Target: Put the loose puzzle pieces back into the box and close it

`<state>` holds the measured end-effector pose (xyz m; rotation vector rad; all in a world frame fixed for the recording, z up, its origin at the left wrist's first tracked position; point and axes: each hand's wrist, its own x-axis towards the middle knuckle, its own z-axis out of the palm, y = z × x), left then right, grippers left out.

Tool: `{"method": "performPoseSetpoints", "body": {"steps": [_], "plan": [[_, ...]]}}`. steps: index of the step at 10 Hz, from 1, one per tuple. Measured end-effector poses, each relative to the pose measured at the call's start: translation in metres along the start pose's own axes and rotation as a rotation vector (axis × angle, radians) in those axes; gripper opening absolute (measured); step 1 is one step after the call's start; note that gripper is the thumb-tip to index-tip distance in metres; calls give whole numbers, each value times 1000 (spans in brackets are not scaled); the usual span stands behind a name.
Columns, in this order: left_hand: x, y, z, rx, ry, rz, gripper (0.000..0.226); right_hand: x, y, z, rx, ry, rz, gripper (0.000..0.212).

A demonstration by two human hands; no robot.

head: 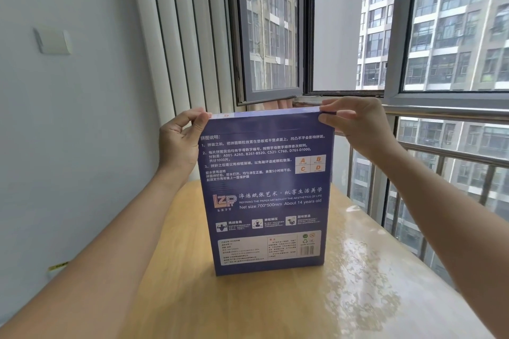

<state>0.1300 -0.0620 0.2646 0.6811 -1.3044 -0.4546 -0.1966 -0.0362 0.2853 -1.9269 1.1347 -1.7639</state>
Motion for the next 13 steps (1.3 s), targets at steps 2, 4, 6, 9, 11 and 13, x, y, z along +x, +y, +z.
{"method": "performPoseSetpoints", "body": {"steps": [2,4,6,9,11,13], "plan": [[-5,6,1,-46,26,-71,4,1,-16,0,-265,-18,-86,10],[-17,27,17,-149,70,-363,13,-7,-25,20,154,-13,536,23],[-40,23,4,-118,53,-225,31,-38,-23,26,78,1,240,40],[-97,-22,-23,-25,-54,-52,25,-99,35,47,37,-50,87,34],[-160,-112,-43,342,-223,-400,60,-148,119,91,-302,-222,394,43],[-178,-169,-68,573,-392,-601,59,-170,146,113,-528,-436,551,56]]}}
